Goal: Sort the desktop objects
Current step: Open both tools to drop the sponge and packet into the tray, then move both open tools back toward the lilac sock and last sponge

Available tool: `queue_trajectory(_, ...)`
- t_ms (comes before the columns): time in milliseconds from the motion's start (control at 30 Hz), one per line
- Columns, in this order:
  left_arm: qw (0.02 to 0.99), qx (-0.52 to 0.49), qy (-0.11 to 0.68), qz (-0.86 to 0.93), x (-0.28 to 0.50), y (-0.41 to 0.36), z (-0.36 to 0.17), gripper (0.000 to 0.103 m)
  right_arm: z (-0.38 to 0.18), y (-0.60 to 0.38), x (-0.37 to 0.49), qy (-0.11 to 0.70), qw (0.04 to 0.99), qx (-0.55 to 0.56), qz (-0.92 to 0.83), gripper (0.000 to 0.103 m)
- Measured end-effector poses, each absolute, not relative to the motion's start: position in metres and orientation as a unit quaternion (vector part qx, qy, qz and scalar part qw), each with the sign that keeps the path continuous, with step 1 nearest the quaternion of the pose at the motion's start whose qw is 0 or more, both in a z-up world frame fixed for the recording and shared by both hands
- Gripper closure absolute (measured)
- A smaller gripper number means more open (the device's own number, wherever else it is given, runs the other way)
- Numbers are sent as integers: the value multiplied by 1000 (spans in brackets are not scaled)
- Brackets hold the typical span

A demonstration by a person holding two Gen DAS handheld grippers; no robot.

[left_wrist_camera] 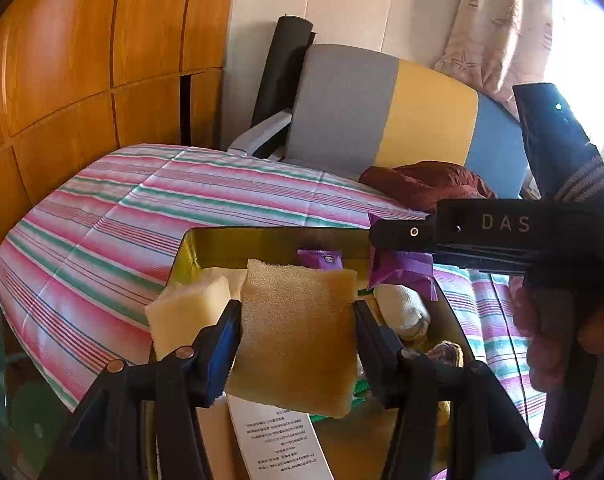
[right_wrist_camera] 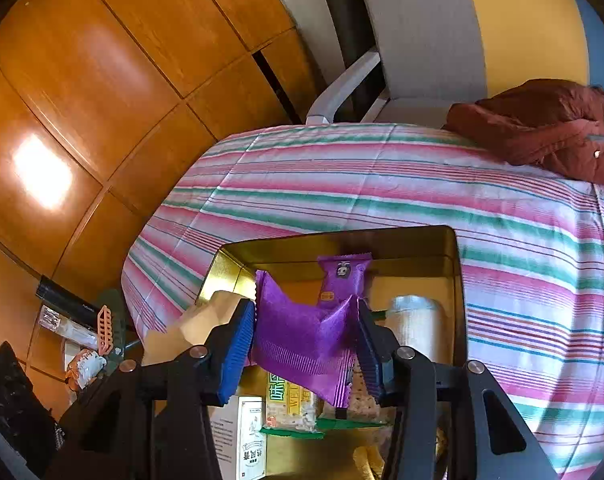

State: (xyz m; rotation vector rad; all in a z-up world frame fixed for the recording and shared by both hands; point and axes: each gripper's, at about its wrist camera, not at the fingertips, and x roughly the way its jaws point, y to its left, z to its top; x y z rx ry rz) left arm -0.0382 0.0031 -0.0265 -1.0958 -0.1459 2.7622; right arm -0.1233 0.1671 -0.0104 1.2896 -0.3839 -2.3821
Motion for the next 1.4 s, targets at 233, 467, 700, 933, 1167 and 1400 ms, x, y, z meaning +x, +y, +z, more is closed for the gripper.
queue_trajectory(233, 94, -381, -76, 917, -45, -2, -35, 41, -15, 168, -123, -148, 202, 465, -849, 47)
queue_trajectory(467, 110, -382, -115, 910, -44, -12, -41, 30, -10, 172, -119, -157, 202, 456, -852, 38)
queue_trajectory(700, 95, -397, -104, 907, -33, -18, -50, 30, -10, 181, -110, -164, 188, 454, -855, 18)
queue_trajectory(933, 71, -385, -77, 917, -26, -13, -36, 30, -9, 184, -82, -106, 144, 440, -880, 9)
queue_trajectory(1167, 50, -373, -51, 925, -18, -7, -26, 30, -14, 195, -53, -63, 108, 431, -894, 5)
queue_trajectory(1400, 44, -363, -31, 930, -9, 1, -18, 31, -23, 214, -36, -47, 79, 435, -896, 3)
